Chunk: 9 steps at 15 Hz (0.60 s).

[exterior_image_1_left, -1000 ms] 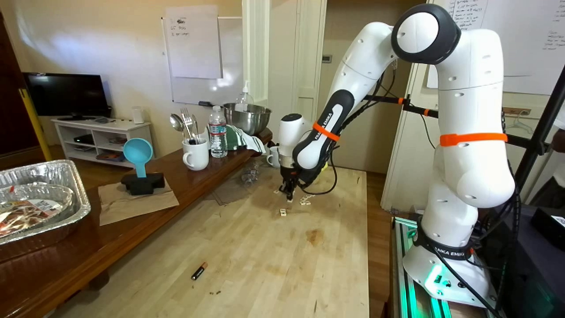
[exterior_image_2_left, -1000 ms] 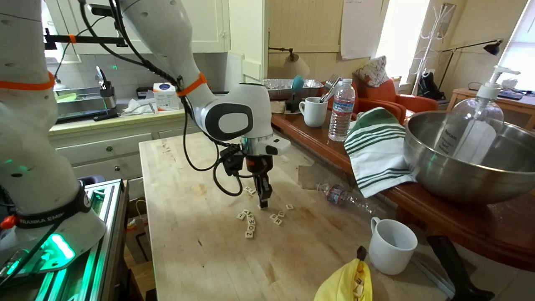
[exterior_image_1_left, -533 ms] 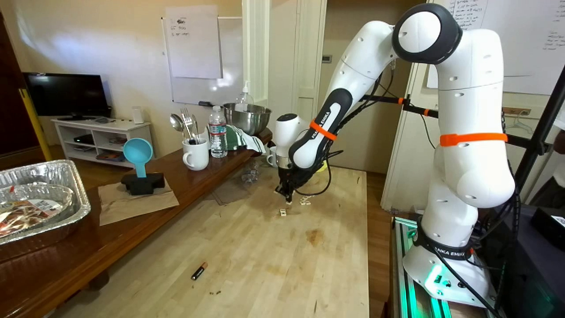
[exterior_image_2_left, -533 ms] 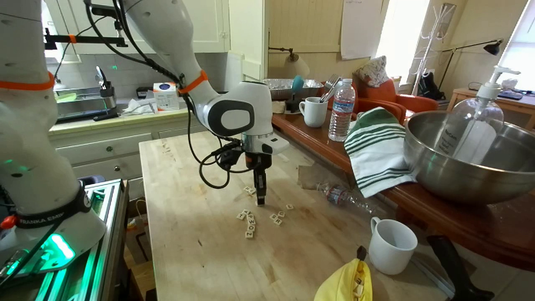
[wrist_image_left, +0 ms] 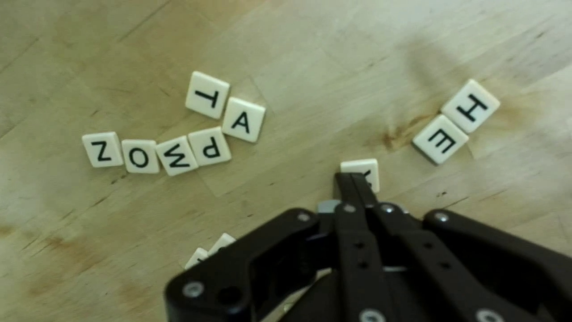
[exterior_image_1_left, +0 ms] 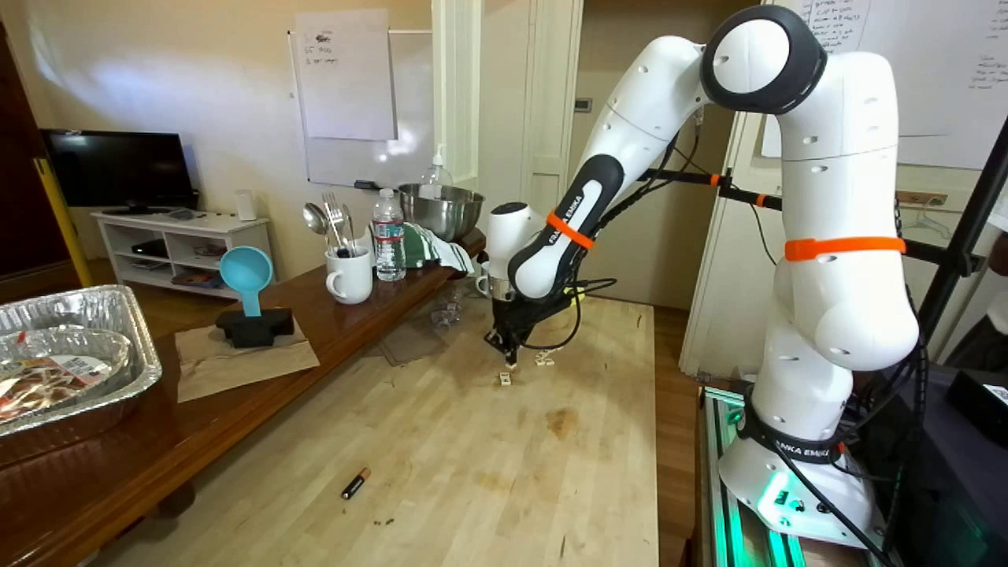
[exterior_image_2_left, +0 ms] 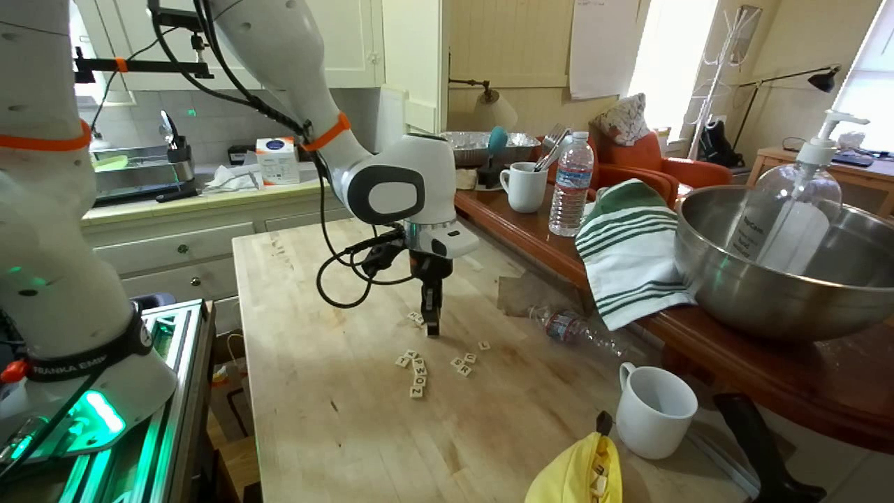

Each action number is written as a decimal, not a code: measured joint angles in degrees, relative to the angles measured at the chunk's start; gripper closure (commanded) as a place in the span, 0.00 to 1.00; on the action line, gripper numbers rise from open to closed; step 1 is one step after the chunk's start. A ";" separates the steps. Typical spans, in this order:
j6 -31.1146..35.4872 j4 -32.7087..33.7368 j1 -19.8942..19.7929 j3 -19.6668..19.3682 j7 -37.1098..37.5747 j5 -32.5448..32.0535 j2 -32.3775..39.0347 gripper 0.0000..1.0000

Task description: Use the tile letters to spell the word hey

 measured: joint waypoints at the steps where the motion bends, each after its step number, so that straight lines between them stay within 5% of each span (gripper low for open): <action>1: -0.15 0.07 0.01 0.11 0.60 0.48 0.01 1.00; 9: -1.61 1.22 0.00 0.40 2.61 1.97 0.12 1.00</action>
